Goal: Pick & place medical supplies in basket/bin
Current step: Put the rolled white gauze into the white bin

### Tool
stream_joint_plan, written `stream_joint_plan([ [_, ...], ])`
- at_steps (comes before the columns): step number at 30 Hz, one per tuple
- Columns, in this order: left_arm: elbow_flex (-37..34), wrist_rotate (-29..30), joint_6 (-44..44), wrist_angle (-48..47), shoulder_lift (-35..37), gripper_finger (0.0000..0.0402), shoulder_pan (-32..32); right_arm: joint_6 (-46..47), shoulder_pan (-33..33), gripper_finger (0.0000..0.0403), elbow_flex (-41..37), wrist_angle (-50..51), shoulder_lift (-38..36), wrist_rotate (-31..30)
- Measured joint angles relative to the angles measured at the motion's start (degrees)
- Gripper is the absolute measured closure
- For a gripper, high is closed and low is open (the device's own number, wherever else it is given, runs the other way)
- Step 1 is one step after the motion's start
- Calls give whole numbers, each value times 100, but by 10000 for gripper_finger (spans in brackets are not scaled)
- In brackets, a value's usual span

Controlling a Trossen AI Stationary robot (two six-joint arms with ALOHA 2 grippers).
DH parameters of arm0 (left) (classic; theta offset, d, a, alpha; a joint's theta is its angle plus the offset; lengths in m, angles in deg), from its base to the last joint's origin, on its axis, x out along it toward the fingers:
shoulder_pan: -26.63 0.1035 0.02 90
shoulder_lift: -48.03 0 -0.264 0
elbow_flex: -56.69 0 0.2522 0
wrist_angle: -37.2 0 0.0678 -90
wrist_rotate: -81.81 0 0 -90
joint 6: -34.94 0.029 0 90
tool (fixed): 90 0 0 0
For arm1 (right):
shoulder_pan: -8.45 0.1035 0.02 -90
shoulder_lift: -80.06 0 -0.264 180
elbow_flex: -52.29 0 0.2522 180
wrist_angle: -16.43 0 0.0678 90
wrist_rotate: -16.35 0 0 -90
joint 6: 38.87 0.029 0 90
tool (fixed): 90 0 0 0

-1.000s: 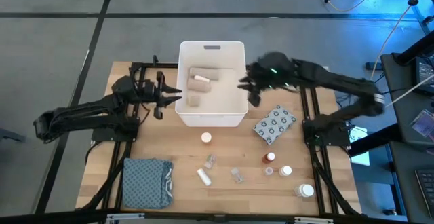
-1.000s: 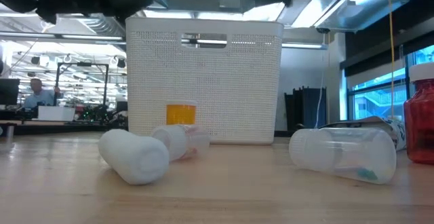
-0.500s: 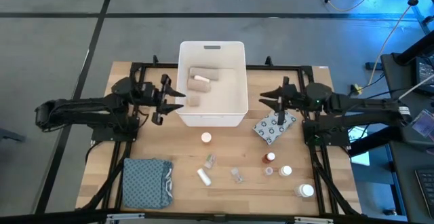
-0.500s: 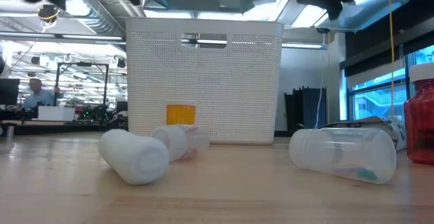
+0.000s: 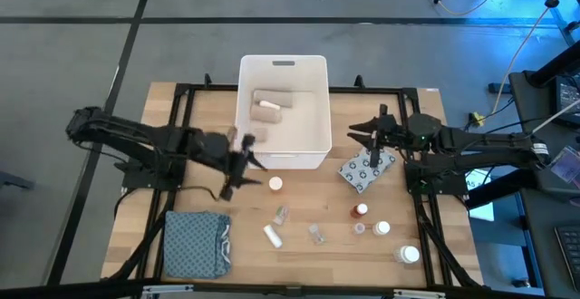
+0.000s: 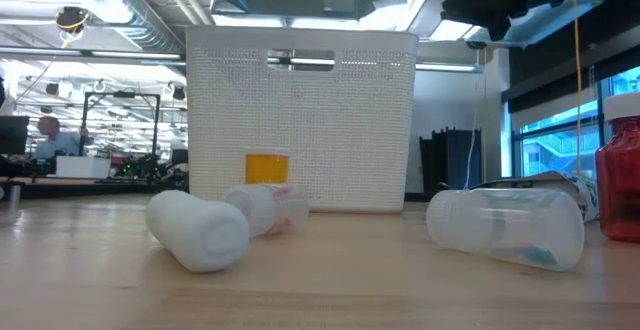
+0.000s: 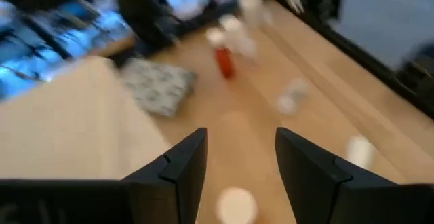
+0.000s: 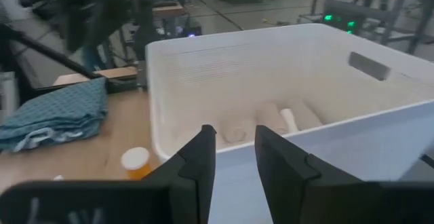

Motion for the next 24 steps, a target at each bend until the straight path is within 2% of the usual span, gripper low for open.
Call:
stream_joint_plan([
  [4,345,51,-2,-331,-673,234,-565,135,-3,296,0,4,0,-303],
  [9,588,67,-109,-444,-1498,234,-984,148,-3,296,0,27,0,-330],
  [15,628,32,-208,-301,-2386,247,-1048,215,-3,296,0,61,2,-332],
  [19,628,-461,-223,111,-2853,258,-1051,441,-3,296,0,259,2,-334],
  [24,628,-788,-219,377,-3370,267,-1046,635,-3,296,0,518,2,-336],
])
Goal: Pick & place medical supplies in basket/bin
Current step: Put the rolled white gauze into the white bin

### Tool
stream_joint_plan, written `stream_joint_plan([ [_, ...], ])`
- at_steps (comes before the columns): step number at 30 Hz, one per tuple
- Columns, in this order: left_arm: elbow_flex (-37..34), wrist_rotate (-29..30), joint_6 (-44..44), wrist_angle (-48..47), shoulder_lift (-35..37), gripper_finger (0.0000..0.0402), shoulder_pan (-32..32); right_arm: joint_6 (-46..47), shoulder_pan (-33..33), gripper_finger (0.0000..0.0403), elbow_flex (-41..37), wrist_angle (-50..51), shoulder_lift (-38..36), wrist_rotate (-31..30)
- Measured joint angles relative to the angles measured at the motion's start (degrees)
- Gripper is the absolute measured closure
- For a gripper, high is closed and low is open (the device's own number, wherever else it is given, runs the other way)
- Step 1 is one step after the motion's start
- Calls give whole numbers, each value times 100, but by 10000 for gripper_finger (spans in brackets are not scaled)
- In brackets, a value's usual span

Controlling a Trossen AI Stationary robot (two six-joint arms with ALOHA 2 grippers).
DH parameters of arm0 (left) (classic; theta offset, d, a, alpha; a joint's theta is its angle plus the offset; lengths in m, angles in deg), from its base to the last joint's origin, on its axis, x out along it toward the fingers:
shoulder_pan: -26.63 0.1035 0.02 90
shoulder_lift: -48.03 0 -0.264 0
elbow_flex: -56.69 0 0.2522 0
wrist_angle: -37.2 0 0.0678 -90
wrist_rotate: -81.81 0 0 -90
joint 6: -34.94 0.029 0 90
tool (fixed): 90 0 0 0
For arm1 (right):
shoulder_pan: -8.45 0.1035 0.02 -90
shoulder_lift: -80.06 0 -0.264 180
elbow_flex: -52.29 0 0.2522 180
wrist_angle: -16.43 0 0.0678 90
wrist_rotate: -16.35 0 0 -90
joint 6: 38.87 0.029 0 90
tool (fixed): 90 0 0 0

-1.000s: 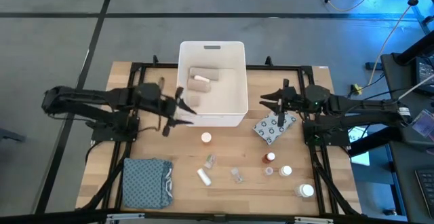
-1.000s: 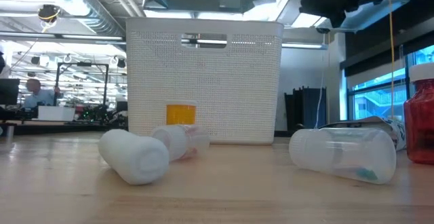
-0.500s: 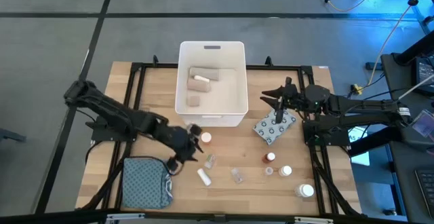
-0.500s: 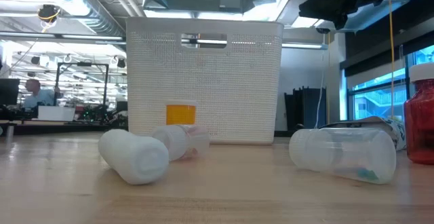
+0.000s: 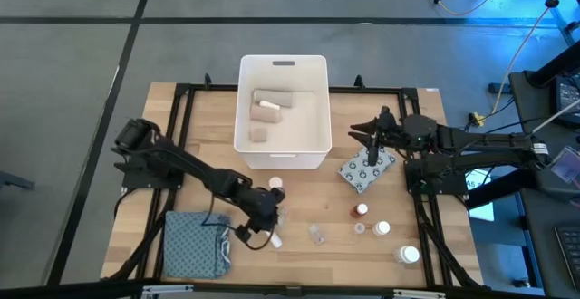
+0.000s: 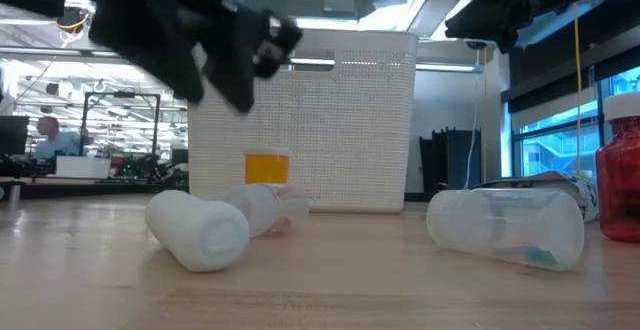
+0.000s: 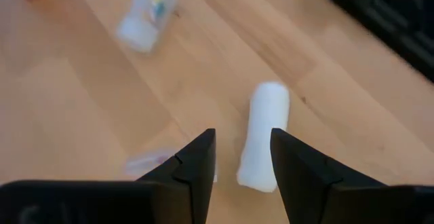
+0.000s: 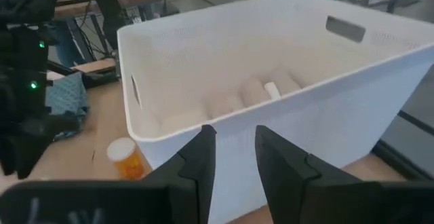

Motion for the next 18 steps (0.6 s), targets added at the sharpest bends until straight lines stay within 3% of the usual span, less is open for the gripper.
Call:
stream_joint_plan([
  [11,2,-77,0,119,-845,285,-132,109,0,296,0,107,2,0],
  [18,7,-112,50,112,-802,337,-195,113,0,296,0,107,2,0],
])
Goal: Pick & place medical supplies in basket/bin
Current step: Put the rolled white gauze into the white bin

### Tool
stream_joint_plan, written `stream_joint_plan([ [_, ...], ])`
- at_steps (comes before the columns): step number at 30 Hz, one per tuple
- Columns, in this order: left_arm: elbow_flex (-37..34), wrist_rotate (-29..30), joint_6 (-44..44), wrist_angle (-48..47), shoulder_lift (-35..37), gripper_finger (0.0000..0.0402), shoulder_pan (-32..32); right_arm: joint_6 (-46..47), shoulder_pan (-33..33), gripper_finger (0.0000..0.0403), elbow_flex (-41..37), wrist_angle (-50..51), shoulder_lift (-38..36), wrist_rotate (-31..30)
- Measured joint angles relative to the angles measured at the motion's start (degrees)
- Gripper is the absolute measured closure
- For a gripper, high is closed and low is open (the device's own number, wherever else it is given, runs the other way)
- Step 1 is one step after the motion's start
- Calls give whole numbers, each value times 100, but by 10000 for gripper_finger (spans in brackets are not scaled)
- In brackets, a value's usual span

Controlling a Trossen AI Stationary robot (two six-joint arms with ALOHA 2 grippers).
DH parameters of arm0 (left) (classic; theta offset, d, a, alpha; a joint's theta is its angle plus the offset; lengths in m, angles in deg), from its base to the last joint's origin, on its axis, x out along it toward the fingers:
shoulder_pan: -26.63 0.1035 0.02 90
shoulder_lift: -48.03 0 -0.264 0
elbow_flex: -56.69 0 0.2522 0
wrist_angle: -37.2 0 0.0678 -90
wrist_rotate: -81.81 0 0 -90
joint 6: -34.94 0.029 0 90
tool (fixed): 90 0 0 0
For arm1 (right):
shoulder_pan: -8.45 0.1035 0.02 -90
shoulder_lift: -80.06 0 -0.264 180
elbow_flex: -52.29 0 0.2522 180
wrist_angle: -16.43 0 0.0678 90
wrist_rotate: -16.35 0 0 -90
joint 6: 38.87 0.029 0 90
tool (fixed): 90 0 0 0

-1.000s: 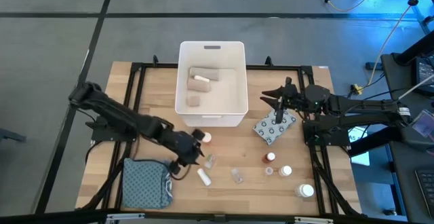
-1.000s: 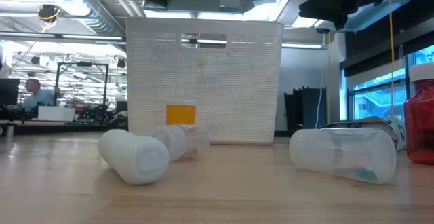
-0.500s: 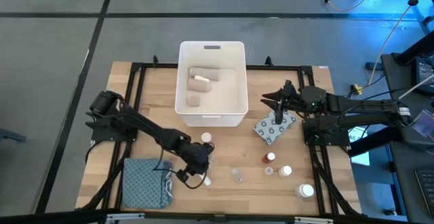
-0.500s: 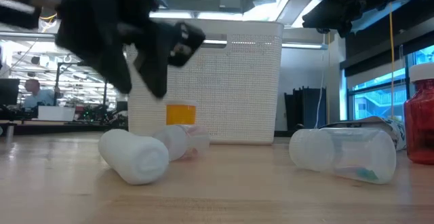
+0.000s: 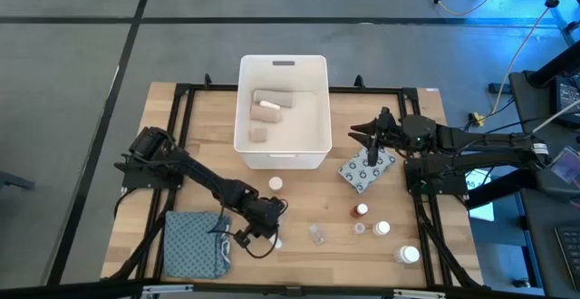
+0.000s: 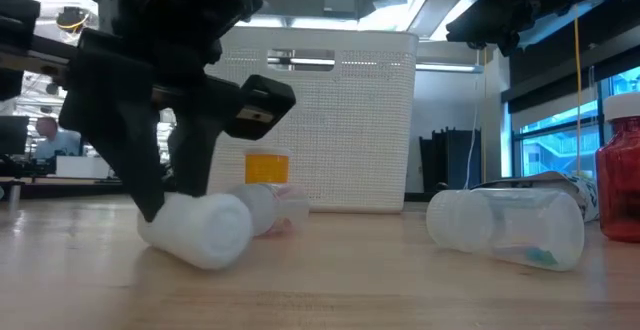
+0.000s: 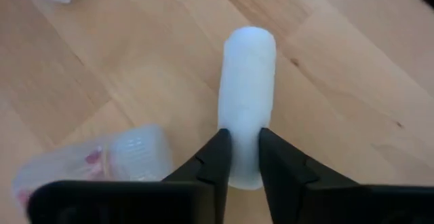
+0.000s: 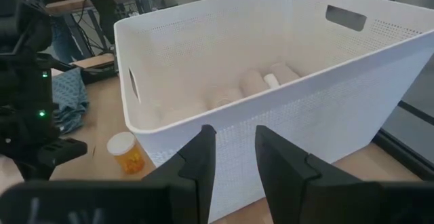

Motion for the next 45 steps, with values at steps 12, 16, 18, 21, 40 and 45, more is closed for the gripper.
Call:
stream_joint_plan([
  [12,756,-248,-628,-936,648,395,83,0,2,296,0,-14,-2,2],
  [16,1250,-21,-783,-1409,1343,396,256,-9,2,296,0,-27,-2,2],
  [18,1408,539,-646,-1365,1739,397,351,-26,2,296,0,-32,-2,2],
  [21,1502,1725,-282,-1332,2261,397,573,-58,2,296,0,-55,-2,2],
  [40,1491,1852,610,-2484,2287,398,4357,-647,2,296,0,-50,-2,0],
  [45,1493,1804,614,-3106,2011,398,4868,-649,2,296,0,-50,-2,1],
])
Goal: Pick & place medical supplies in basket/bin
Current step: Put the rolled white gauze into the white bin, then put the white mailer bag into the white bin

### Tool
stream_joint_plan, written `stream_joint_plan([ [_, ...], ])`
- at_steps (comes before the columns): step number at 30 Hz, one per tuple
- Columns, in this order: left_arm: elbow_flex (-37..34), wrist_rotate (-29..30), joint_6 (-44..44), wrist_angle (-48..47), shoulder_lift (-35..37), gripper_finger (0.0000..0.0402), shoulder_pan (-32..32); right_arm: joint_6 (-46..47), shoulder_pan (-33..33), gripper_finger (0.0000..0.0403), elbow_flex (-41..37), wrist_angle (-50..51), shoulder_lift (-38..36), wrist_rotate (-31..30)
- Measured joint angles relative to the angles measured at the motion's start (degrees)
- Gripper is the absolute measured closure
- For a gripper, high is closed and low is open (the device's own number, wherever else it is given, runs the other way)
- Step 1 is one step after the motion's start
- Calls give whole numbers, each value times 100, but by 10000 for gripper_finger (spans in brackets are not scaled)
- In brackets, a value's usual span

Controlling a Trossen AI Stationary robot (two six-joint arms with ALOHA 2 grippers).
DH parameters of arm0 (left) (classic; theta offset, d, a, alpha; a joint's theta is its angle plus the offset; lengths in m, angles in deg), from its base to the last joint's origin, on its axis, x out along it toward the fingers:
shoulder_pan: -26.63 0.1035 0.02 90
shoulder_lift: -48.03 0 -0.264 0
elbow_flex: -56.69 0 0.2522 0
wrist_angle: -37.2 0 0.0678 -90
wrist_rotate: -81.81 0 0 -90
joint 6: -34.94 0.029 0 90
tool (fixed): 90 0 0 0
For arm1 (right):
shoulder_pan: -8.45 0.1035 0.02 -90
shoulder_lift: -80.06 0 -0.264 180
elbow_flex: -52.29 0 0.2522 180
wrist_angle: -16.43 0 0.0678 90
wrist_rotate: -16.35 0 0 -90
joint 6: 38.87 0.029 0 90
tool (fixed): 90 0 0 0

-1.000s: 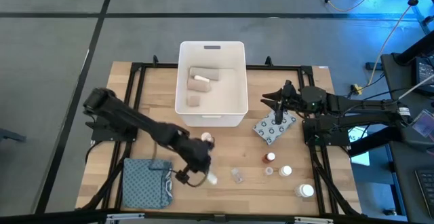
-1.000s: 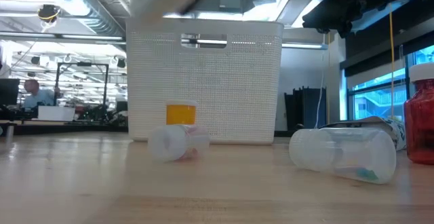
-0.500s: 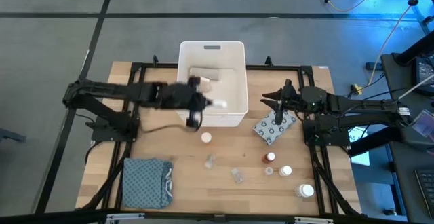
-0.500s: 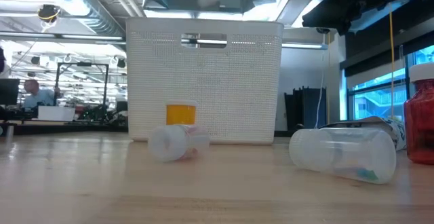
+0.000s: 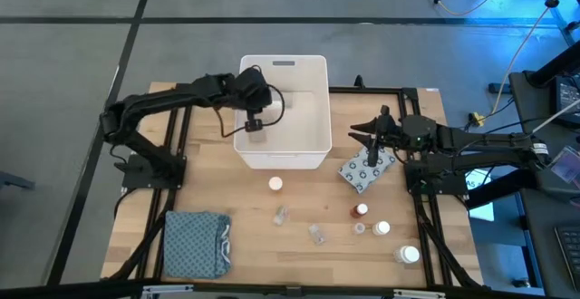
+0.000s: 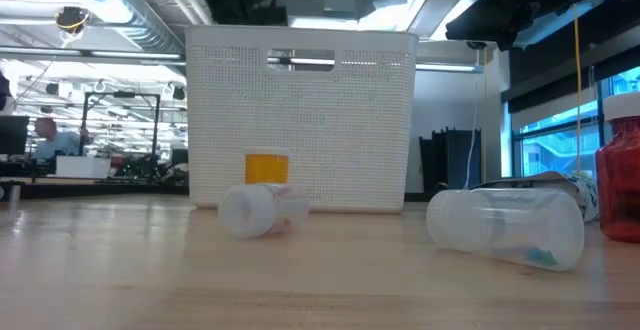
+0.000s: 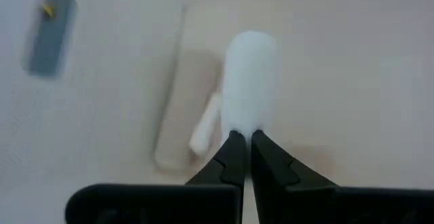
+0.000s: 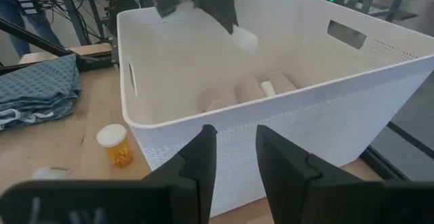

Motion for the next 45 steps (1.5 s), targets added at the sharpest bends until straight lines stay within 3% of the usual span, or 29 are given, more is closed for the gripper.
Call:
stream_joint_plan([
  [12,0,-291,145,-375,-910,398,247,3,0,296,0,23,0,-1],
  [24,0,81,-29,-358,-1686,388,247,3,0,296,0,43,2,-1],
  [36,2,776,-205,-383,-1632,302,245,25,0,296,0,85,2,-1],
  [45,2,635,-281,-433,-1632,276,235,33,-1,296,0,89,2,-1],
])
